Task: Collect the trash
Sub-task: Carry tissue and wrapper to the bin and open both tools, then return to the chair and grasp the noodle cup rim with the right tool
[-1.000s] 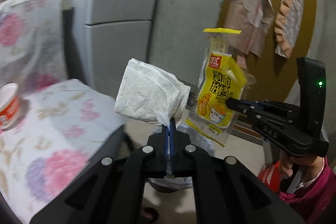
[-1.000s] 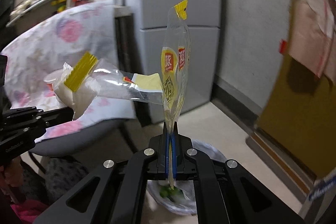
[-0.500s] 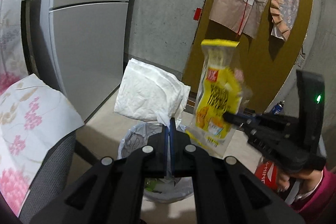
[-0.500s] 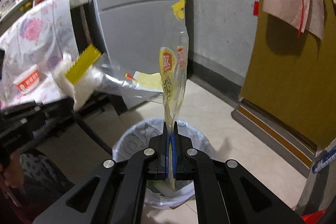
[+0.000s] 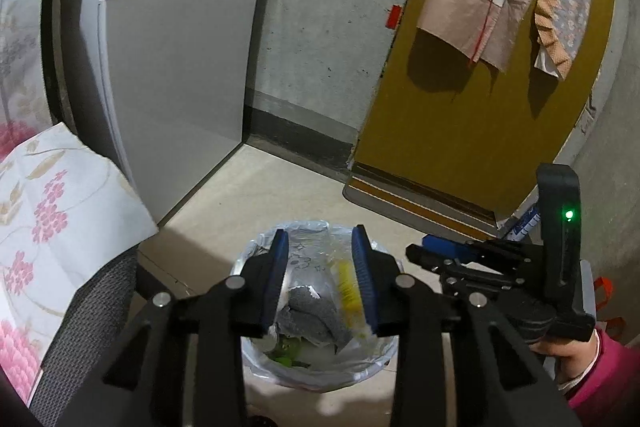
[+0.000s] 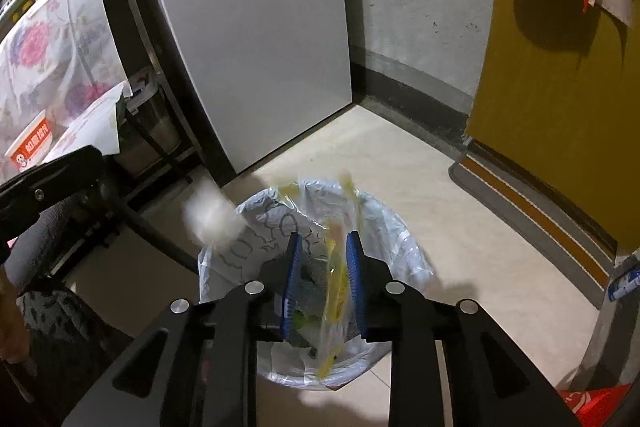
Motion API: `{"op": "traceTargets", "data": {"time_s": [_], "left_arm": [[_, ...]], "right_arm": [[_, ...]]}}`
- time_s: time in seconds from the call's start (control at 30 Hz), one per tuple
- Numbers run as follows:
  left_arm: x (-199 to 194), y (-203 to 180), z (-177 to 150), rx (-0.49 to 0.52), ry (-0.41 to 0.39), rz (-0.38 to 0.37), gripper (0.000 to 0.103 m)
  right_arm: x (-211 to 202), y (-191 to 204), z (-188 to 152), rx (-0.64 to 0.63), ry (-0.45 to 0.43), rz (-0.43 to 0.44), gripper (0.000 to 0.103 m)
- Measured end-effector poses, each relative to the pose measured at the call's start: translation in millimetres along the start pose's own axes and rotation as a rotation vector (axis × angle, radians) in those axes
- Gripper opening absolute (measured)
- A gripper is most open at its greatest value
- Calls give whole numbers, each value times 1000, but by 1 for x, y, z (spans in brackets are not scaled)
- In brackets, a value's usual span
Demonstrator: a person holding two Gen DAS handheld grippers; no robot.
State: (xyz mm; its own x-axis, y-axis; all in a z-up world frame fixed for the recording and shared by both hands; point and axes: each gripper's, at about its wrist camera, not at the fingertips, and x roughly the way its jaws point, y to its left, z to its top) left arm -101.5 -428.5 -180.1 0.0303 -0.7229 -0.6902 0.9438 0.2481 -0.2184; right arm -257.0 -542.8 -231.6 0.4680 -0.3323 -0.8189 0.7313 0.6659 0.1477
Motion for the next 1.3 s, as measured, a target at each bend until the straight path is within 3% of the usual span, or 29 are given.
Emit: {"op": "traceTargets", "data": {"time_s": [0.2, 0.43, 0.6, 0.8, 0.9, 1.07, 1.3], "left_arm": [[-29, 19, 2, -47, -40, 44, 31], [-81, 37, -2, -83, -89, 154, 31], [-120, 50, -18, -105, -96, 240, 35], [-175, 75, -36, -176, -126, 332, 56], [-207, 96, -49, -222, -143, 433, 66], [-249, 131, -69, -321, -171, 556, 71], [-305, 191, -98, -466, -200, 716, 71]], "right_arm": [[-38, 6, 18, 8, -105, -2, 25], [-84, 34, 42, -17, -224, 55, 25], [-94, 68, 50, -52, -229, 130, 26], [-102, 138, 52, -183, -208, 251, 37], [-105, 182, 53, -272, -208, 307, 44], [-108, 249, 56, -393, -218, 383, 51], [-87, 332, 66, -480, -191, 446, 51]]}}
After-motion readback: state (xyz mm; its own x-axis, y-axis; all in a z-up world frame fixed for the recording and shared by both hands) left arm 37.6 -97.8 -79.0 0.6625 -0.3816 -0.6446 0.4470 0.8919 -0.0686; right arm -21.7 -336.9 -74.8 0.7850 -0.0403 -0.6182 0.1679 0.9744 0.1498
